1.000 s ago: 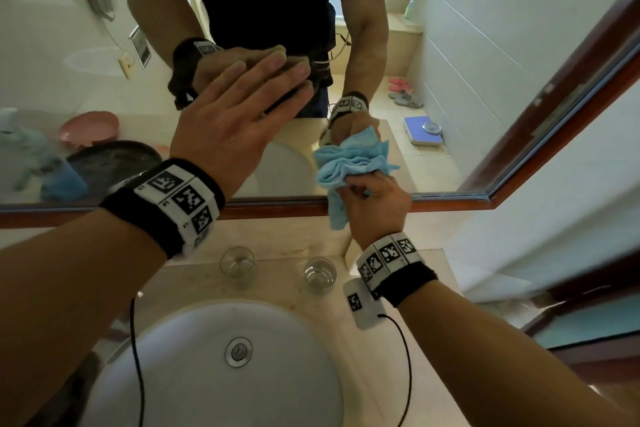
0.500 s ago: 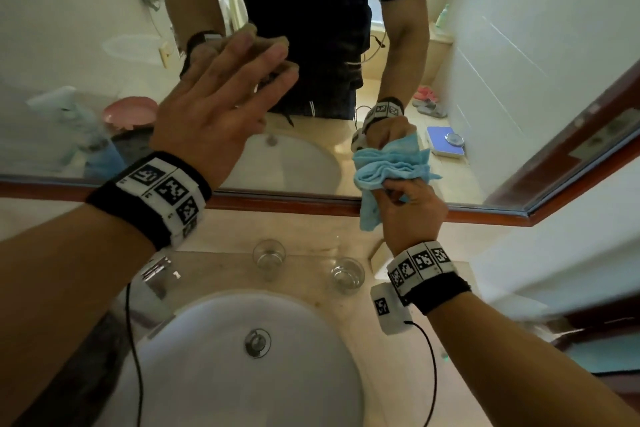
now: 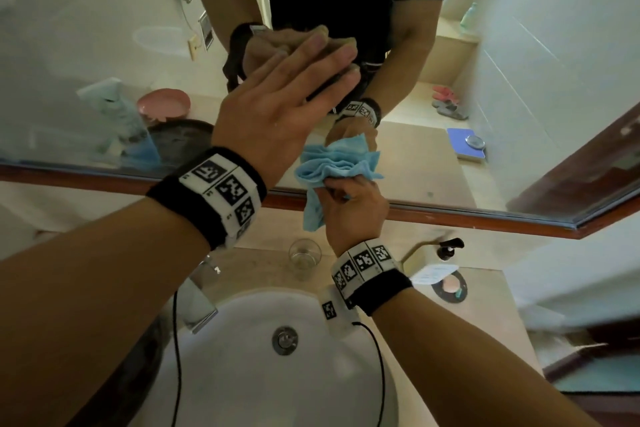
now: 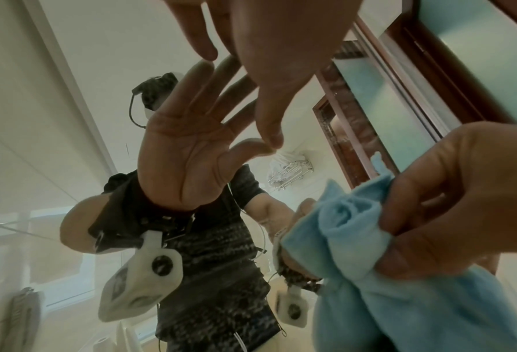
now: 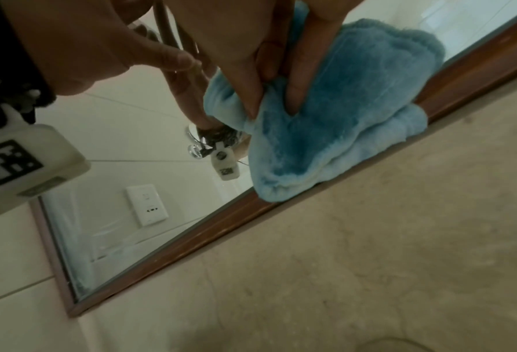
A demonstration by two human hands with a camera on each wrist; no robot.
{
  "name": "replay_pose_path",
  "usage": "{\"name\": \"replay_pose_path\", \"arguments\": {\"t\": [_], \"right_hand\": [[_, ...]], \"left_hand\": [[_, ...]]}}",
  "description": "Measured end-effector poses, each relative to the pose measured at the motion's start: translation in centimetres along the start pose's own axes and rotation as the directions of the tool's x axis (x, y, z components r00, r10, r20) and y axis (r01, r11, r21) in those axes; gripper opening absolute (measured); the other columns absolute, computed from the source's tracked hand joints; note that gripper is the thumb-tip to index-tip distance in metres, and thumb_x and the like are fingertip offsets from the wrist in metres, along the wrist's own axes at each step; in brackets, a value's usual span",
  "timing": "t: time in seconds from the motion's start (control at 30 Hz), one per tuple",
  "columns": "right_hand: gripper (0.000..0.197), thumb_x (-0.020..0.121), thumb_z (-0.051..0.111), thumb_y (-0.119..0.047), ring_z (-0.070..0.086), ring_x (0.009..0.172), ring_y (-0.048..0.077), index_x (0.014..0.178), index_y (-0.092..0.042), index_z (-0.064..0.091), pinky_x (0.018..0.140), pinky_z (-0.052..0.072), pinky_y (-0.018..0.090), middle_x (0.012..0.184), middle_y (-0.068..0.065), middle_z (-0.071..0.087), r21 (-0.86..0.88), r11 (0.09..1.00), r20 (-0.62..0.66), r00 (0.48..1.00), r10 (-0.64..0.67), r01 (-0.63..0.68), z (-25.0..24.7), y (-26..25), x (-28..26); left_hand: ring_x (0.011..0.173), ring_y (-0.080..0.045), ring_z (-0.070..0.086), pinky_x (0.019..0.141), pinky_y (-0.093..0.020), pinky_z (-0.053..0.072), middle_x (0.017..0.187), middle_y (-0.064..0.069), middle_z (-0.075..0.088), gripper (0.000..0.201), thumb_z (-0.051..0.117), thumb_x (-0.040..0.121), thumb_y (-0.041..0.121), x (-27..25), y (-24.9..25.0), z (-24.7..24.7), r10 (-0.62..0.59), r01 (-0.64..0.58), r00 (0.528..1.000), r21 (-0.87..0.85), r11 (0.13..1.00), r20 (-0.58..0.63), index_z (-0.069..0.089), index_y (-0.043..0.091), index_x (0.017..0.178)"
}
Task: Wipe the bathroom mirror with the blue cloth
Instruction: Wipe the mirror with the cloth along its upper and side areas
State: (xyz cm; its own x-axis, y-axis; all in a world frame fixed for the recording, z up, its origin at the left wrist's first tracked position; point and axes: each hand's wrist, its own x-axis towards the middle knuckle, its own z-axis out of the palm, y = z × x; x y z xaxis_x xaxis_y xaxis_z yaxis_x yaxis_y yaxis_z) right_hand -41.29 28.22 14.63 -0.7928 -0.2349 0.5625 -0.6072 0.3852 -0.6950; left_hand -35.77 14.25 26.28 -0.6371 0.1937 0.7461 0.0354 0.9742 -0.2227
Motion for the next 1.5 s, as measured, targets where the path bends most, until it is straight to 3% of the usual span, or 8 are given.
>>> {"name": "replay_pose_path", "arguments": {"t": [0.23,0.53,0.67,0.77,0.9,1.1,1.23,1.5], "right_hand": [[0.012,0.069,0.085,-0.019,0.066,0.077,0.021,0.077,-0.014,0.077,0.073,0.054,0.029,0.08,-0.001,0.073,0.014,1.0,0.005,1.0,0.018,-0.018,0.5,-0.7,-0.1],[0.013,0.068,0.086,-0.018,0.064,0.072,0.018,0.075,-0.016,0.076,0.07,0.052,0.026,0.076,-0.002,0.071,-0.046,0.999,-0.036,0.999,0.003,-0.005,-3.4,1.4,1.0],[0.013,0.068,0.086,-0.019,0.063,0.072,0.02,0.076,-0.016,0.075,0.07,0.054,0.032,0.074,-0.002,0.069,-0.086,0.996,-0.036,0.999,-0.011,0.008,-5.9,3.6,1.7],[0.013,0.069,0.085,-0.021,0.063,0.073,0.02,0.076,-0.017,0.075,0.07,0.054,0.033,0.076,-0.002,0.07,-0.091,0.996,-0.04,0.999,-0.027,0.023,-7.2,4.9,2.0],[0.014,0.069,0.086,-0.021,0.062,0.073,0.021,0.076,-0.017,0.075,0.07,0.053,0.032,0.076,-0.002,0.069,-0.095,0.995,-0.044,0.999,-0.025,0.021,-7.4,5.2,2.1],[0.015,0.068,0.087,-0.021,0.06,0.071,0.021,0.074,-0.015,0.074,0.07,0.046,0.024,0.073,-0.002,0.067,-0.124,0.992,-0.075,0.997,-0.007,-0.002,-6.3,5.0,1.7],[0.015,0.067,0.087,-0.016,0.061,0.071,0.026,0.072,-0.013,0.074,0.07,0.052,0.031,0.073,0.002,0.068,-0.124,0.992,-0.095,0.995,-0.01,-0.002,-5.0,3.6,1.2],[0.013,0.066,0.087,-0.014,0.062,0.079,0.022,0.072,-0.016,0.075,0.076,0.044,0.019,0.078,-0.001,0.07,-0.096,0.995,-0.008,0.999,-0.035,0.034,1.3,-0.4,-0.4]], "left_hand": [[0.143,-0.025,0.034,0.112,-0.041,0.037,0.153,-0.003,0.04,0.049,0.041,0.097,0.005,-0.3,-0.1,0.2,-0.006,0.006,1.0,-0.048,0.999,-0.01,0.048,0.016,0.144],[0.149,-0.027,0.016,0.118,-0.049,0.024,0.161,-0.003,0.021,0.066,0.047,0.095,0.006,-0.4,-0.7,0.9,-0.005,0.011,0.982,-0.034,0.999,0.187,0.021,0.021,0.154],[0.145,-0.025,0.028,0.117,-0.045,0.018,0.156,-0.006,0.034,0.066,0.065,0.086,0.001,-0.4,-0.1,0.5,-0.055,0.055,0.994,0.002,0.998,0.099,0.043,0.02,0.145],[0.148,-0.026,0.023,0.117,-0.052,0.023,0.159,-0.007,0.029,0.064,0.061,0.089,0.003,-0.6,-0.1,0.7,-0.064,0.065,0.986,-0.004,0.998,0.154,0.038,0.018,0.148],[0.148,-0.019,0.024,0.117,-0.058,0.02,0.159,-0.002,0.028,0.063,0.055,0.099,0.02,0.4,-1.7,2.2,0.084,-0.071,0.951,-0.052,0.996,0.299,0.024,0.029,0.153],[0.143,-0.024,0.032,0.113,-0.046,0.029,0.155,-0.007,0.037,0.069,0.063,0.082,-0.003,-0.5,-1.3,-1.1,-0.016,0.027,0.987,-0.065,0.998,0.163,0.044,0.016,0.145],[0.144,-0.024,0.033,0.115,-0.044,0.031,0.155,-0.006,0.036,0.059,0.056,0.093,-0.002,-1.0,-3.8,-1.0,0.074,-0.071,0.988,-0.027,0.997,0.138,0.04,0.014,0.147],[0.142,-0.021,0.037,0.115,-0.039,0.033,0.151,-0.005,0.042,0.054,0.054,0.092,-0.002,-2.4,-5.6,-1.2,0.102,-0.097,0.994,-0.103,0.99,0.035,0.047,0.012,0.144]]}}
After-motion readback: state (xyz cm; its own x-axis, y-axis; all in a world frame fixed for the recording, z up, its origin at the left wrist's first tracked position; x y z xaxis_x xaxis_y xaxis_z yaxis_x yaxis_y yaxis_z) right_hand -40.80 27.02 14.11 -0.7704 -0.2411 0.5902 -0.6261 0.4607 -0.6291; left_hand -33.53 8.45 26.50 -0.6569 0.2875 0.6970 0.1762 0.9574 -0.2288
